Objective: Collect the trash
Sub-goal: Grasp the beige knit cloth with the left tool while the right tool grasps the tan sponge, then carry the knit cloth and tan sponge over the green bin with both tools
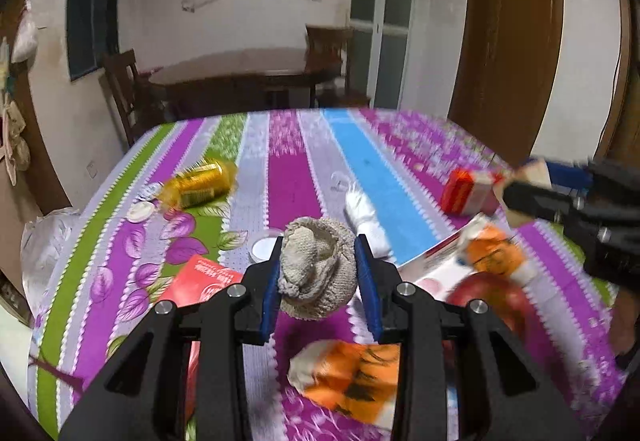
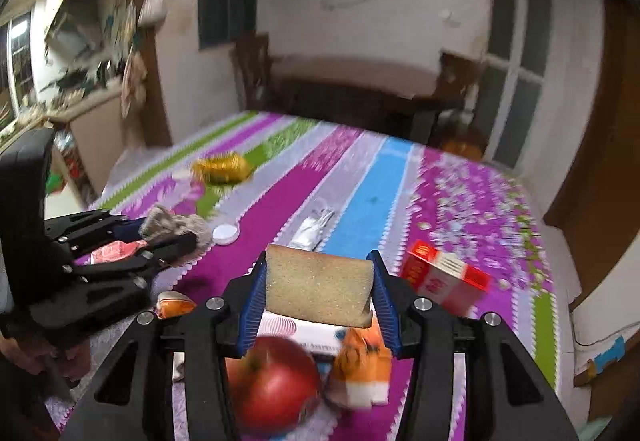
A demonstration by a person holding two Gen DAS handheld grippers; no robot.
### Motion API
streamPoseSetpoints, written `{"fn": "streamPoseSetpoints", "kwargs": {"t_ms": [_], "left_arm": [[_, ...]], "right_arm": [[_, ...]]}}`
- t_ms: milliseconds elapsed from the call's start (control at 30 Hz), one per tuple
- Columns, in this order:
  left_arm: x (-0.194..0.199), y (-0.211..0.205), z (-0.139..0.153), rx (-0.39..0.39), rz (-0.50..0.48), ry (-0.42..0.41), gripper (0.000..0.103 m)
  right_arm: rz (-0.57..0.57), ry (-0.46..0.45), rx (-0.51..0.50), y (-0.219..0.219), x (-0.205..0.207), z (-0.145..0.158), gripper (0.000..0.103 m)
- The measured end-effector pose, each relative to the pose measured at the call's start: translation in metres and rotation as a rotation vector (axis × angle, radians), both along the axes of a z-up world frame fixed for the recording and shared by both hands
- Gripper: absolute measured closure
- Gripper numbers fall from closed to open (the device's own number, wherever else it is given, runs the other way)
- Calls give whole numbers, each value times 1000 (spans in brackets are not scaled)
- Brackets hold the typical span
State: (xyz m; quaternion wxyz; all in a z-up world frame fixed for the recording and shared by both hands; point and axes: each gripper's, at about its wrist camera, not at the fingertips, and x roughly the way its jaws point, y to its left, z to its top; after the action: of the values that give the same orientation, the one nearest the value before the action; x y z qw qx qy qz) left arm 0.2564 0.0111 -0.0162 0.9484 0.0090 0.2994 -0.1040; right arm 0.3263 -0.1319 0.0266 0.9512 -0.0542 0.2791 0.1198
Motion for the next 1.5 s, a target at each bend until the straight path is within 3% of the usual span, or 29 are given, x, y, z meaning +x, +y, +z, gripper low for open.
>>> {"fn": "streamPoseSetpoints", "kwargs": {"t_ms": [200,400,867,1500], "left_arm": [[-61,-12,32,-1,53,-136,71],[-106,-42,43,11,32,-206,71],[-142,-121,44,-1,-128,-221,71],[-163,-276,48,-26,-410,-232,71]], "right_arm": [[-99,-140,17,-17,-74,3,54],[-172,-226,16,-32,-143,7,54],[-297,-250,2,-104,-230,20,54],[-562,-218,-40,-268,-301,25,54]]}}
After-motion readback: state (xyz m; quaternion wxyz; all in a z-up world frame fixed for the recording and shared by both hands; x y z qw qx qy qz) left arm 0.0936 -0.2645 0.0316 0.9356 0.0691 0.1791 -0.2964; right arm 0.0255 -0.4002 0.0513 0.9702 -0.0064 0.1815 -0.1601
